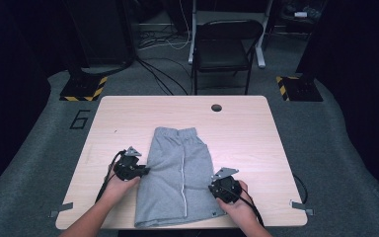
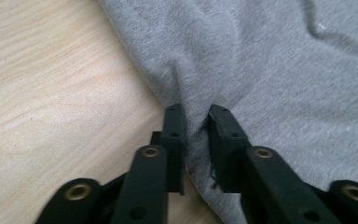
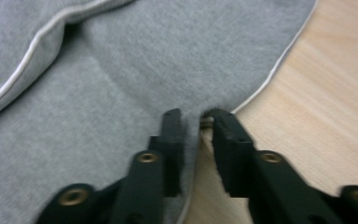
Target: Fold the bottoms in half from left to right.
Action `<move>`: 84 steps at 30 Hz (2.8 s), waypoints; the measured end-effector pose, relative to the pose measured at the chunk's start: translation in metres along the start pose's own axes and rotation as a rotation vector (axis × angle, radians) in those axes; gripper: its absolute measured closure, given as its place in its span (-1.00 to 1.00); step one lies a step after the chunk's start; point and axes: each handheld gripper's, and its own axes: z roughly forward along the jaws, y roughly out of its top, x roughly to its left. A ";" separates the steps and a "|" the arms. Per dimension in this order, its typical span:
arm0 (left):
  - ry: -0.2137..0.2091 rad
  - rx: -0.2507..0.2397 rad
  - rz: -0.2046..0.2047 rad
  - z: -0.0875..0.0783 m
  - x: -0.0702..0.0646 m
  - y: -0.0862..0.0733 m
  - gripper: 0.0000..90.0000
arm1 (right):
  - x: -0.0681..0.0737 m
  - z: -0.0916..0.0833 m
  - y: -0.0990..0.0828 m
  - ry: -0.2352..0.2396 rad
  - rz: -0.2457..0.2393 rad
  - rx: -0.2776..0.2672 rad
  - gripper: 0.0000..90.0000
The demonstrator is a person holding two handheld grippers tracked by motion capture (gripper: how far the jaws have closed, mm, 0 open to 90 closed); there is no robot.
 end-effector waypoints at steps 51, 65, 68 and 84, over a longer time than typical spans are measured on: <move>0.025 -0.172 -0.001 -0.021 0.002 0.007 0.10 | 0.081 0.017 0.013 0.232 -0.208 -0.007 0.12; -0.018 -0.202 0.022 -0.020 -0.010 0.044 0.11 | 0.078 0.022 0.019 0.272 -0.216 -0.016 0.70; -0.022 -0.214 0.005 -0.014 -0.010 0.051 0.12 | 0.078 0.022 0.020 0.263 -0.235 -0.037 0.85; -0.030 -0.186 0.028 0.025 -0.024 0.102 0.14 | 0.076 0.006 0.020 0.292 -0.229 -0.112 0.90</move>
